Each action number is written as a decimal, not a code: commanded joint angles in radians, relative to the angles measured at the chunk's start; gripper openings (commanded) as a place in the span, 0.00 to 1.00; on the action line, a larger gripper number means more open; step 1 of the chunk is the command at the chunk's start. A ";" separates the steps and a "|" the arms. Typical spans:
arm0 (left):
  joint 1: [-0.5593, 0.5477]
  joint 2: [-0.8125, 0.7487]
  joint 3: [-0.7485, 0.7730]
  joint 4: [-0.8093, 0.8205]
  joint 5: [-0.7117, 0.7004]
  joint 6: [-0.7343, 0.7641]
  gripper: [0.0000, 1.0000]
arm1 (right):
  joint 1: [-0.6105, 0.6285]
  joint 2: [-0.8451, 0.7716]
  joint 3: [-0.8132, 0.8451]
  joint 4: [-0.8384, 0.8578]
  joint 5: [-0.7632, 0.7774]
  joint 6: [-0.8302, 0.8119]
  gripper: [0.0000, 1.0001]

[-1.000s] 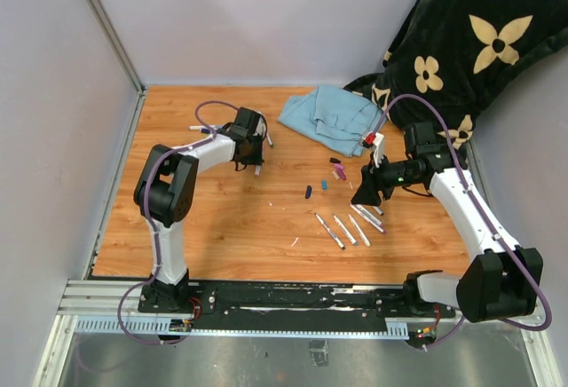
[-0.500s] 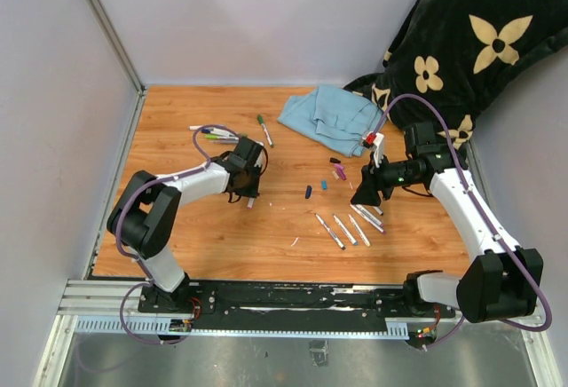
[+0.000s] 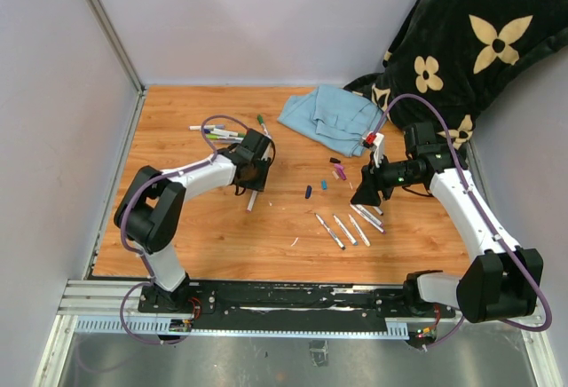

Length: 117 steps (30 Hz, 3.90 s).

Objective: Open the pen caps
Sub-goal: Pick up the pen from the center of the board, then open the pen cap from the pen.

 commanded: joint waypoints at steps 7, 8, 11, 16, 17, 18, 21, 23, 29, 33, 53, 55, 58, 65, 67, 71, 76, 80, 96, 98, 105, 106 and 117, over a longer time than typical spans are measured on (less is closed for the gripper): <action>-0.002 0.057 0.045 -0.029 0.031 0.024 0.34 | -0.030 -0.015 0.012 -0.017 -0.019 -0.020 0.49; -0.002 0.054 0.041 -0.034 0.021 0.022 0.34 | -0.030 -0.015 0.012 -0.017 -0.021 -0.020 0.49; -0.002 0.046 0.030 -0.045 0.010 0.021 0.34 | -0.031 -0.015 0.012 -0.018 -0.022 -0.020 0.49; -0.002 0.038 0.017 -0.057 0.024 0.017 0.27 | -0.030 -0.017 0.012 -0.018 -0.021 -0.020 0.49; -0.002 0.036 0.013 -0.057 0.030 0.015 0.26 | -0.030 -0.018 0.012 -0.017 -0.021 -0.020 0.49; -0.003 0.033 0.008 -0.058 0.033 0.011 0.26 | -0.030 -0.017 0.012 -0.017 -0.021 -0.020 0.49; -0.002 0.032 -0.004 -0.058 0.038 0.007 0.27 | -0.030 -0.015 0.012 -0.017 -0.021 -0.020 0.49; -0.002 0.035 -0.011 -0.058 0.039 0.007 0.27 | -0.030 -0.015 0.011 -0.017 -0.022 -0.020 0.49; -0.002 0.048 -0.020 -0.050 0.050 0.008 0.25 | -0.030 -0.018 0.012 -0.017 -0.026 -0.020 0.49; -0.002 0.043 -0.033 -0.039 0.062 0.002 0.16 | -0.030 -0.024 0.011 -0.016 -0.038 -0.024 0.49; -0.009 -0.292 -0.295 0.310 0.242 -0.135 0.00 | -0.026 -0.196 -0.005 0.565 -0.277 0.369 0.98; -0.010 -0.330 -0.334 0.375 0.284 -0.165 0.00 | -0.020 -0.175 -0.094 0.758 -0.366 0.524 0.98; -0.011 -0.388 -0.395 0.474 0.340 -0.213 0.00 | -0.019 -0.198 -0.221 0.857 -0.288 0.504 0.98; -0.026 -0.492 -0.509 0.723 0.396 -0.331 0.00 | 0.034 -0.189 -0.324 0.929 -0.271 0.540 0.98; -0.035 -0.505 -0.523 0.757 0.400 -0.347 0.00 | 0.055 -0.170 -0.328 0.925 -0.260 0.535 0.99; -0.047 -0.528 -0.576 0.850 0.407 -0.397 0.00 | 0.100 -0.127 -0.338 0.915 -0.229 0.514 0.99; -0.072 -0.536 -0.621 0.960 0.385 -0.458 0.00 | 0.160 -0.105 -0.363 0.947 -0.155 0.506 0.99; -0.113 -0.545 -0.643 1.036 0.315 -0.501 0.00 | 0.203 -0.087 -0.374 0.979 -0.088 0.540 0.99; -0.295 -0.443 -0.608 1.269 0.102 -0.561 0.00 | 0.323 -0.001 -0.389 1.086 0.127 0.823 0.89; -0.310 -0.432 -0.599 1.282 0.087 -0.559 0.00 | 0.329 0.008 -0.386 1.093 0.122 0.844 0.80; -0.353 -0.387 -0.564 1.296 0.061 -0.549 0.00 | 0.356 0.022 -0.381 1.125 0.097 0.896 0.57; -0.357 -0.380 -0.560 1.299 0.061 -0.549 0.00 | 0.358 0.023 -0.380 1.128 0.093 0.900 0.52; -0.377 -0.413 -0.608 1.407 0.077 -0.505 0.20 | 0.362 0.056 -0.336 1.093 0.007 0.861 0.01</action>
